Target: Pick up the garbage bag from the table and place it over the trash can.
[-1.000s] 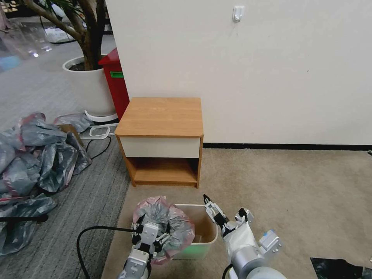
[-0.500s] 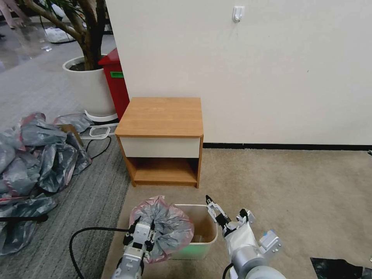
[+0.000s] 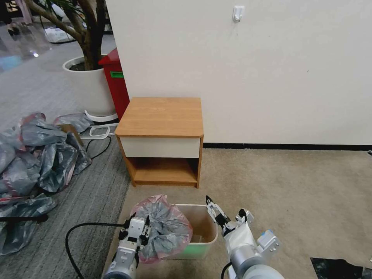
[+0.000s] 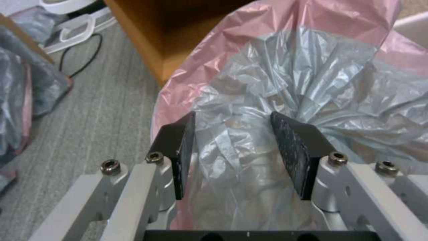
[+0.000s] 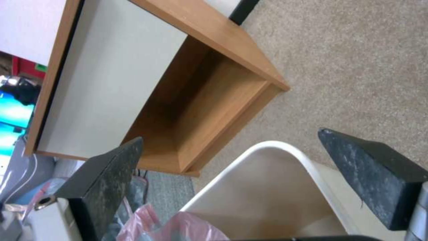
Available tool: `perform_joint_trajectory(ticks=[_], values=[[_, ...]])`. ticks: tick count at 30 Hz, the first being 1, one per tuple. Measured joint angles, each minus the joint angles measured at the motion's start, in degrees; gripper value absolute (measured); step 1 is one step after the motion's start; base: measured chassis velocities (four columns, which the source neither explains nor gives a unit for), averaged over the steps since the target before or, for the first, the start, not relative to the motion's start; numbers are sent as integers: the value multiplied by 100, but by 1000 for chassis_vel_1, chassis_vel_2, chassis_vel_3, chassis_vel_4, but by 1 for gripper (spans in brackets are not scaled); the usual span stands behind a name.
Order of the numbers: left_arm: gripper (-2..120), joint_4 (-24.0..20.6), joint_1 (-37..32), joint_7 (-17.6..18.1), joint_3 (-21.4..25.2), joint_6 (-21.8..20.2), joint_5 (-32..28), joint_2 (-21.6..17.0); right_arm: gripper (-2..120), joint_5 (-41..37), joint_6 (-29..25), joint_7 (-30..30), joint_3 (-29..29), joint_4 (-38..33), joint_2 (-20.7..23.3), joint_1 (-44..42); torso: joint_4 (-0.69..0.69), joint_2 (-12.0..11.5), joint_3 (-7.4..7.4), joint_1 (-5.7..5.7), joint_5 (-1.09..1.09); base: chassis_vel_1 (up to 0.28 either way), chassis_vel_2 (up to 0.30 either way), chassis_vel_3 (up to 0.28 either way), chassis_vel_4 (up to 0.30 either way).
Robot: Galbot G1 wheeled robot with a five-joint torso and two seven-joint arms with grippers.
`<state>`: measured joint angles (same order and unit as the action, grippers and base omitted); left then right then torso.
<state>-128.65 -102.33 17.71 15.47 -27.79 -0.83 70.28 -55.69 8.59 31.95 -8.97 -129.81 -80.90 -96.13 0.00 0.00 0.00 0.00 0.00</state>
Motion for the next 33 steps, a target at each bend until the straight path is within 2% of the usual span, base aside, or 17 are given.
perform_joint_trajectory(ticks=[13,23,31,33], values=[[47,232,204,-25,-80,10,-179,-9,100,65,-70,-4,-17,49,-15,17,0,0,0,0,0,0,0,0,0],[45,400,411,106,-192,-181,-772,16,100,99,-89,-5,-44,72,-15,38,0,0,0,0,0,0,0,0,0],[33,532,514,121,-236,-152,-884,42,100,104,-89,-5,-57,75,-2,85,0,0,0,0,1,0,0,0,0],[25,570,549,129,-260,-106,-905,53,100,119,-87,-4,-50,75,5,113,0,0,0,0,0,0,0,0,0]])
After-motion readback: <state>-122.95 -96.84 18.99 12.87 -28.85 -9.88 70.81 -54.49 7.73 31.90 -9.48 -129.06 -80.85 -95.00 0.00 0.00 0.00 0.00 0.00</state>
